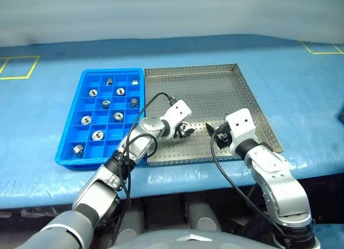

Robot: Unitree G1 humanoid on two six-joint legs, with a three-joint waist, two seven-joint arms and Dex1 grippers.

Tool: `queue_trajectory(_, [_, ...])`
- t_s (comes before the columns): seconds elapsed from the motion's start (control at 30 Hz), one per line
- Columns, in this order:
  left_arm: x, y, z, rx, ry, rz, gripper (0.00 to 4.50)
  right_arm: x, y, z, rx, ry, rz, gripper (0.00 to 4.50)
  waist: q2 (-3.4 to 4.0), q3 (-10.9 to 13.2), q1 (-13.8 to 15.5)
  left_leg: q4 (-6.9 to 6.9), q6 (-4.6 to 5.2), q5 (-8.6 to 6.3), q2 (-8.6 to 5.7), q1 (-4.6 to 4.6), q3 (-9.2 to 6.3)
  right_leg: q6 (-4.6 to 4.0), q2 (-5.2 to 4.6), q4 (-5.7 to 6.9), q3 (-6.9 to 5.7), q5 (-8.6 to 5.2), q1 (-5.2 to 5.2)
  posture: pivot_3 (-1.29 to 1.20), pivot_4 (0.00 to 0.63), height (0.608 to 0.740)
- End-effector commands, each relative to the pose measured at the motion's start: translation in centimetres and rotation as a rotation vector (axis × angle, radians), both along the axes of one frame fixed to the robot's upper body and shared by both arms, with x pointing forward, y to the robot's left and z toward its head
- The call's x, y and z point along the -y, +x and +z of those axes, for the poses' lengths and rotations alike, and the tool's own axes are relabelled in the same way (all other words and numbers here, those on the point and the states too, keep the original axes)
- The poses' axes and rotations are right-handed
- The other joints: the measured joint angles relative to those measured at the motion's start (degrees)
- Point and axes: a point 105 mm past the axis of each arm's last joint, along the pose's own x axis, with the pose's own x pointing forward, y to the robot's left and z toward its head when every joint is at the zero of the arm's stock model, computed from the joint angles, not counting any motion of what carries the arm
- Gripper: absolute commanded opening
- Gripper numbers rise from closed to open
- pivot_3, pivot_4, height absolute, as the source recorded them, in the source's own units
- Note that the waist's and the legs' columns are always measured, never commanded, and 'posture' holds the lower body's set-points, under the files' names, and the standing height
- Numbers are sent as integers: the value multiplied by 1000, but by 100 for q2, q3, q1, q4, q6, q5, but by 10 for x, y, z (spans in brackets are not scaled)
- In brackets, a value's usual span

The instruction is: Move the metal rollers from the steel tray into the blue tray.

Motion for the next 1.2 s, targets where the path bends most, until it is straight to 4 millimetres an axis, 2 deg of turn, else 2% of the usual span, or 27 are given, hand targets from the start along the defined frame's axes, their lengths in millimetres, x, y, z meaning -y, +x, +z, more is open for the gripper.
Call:
queue_trajectory(0.03, [1,-1,0,13,18,1,3661,-3,-1,16,74,3,6,3691,0,0,-7,0,0,0,0,0,1,0,0,0,1,0,0,-199,150,740])
queue_trajectory(0.07, [0,-1,0,14,19,2,3661,-3,0,16,73,4,7,3691,0,0,-9,1,0,0,0,0,2,1,0,0,2,0,0,-192,150,740])
queue_trajectory(0.13, [-3,0,1,11,13,27,3300,-3,1,15,69,5,10,3691,0,0,-8,2,0,0,0,1,3,2,0,0,3,1,1,-176,150,740])
queue_trajectory(0.3, [-7,3,6,15,-14,54,1834,-6,4,13,59,5,27,3691,0,0,4,2,0,0,0,3,5,3,0,1,6,1,1,-147,150,740])
queue_trajectory(0.33, [-7,3,7,13,-23,57,1753,-7,4,12,53,4,36,3691,0,0,8,2,0,0,0,4,6,3,0,2,6,1,1,-143,150,740])
queue_trajectory(0.5, [-6,-2,12,10,-67,42,1753,-13,2,4,19,0,73,3691,0,0,44,1,2,-1,0,2,6,3,0,1,7,1,1,-147,150,740])
queue_trajectory(0.57, [-6,-2,21,19,-99,38,1753,-12,2,4,17,0,65,3691,0,0,58,2,2,-1,-1,2,7,3,0,1,9,2,0,-157,150,740])
queue_trajectory(0.63, [-8,-1,41,-4,-193,50,1753,-7,1,2,13,-3,44,3691,-1,0,63,4,2,-1,-1,1,8,5,0,1,9,3,0,-160,150,740])
queue_trajectory(0.77, [-26,-6,81,40,-252,60,1753,-10,-7,-6,-27,8,74,3691,0,0,45,2,2,-1,0,0,9,5,0,2,11,3,-3,-173,150,740])
queue_trajectory(0.83, [-37,-12,93,47,-275,68,1753,-16,-11,-7,-41,22,126,3691,0,0,19,1,2,-1,0,1,12,5,0,2,14,3,-4,-158,150,740])
queue_trajectory(1.0, [-64,-31,107,31,-322,159,1753,-24,-11,-8,-36,49,228,3691,-1,0,40,2,3,-2,1,9,14,5,1,4,16,3,1,-80,150,740])
queue_trajectory(1.1, [-77,-46,109,42,-305,195,1753,-41,-17,-2,-16,95,370,3691,-5,3,113,4,4,-2,1,8,13,6,1,4,16,3,2,-17,150,740])
queue_trajectory(1.2, [-99,-56,105,63,-246,266,1753,-58,-27,6,7,147,557,3691,-5,3,203,2,4,-2,3,11,11,5,4,5,15,3,3,44,150,740])
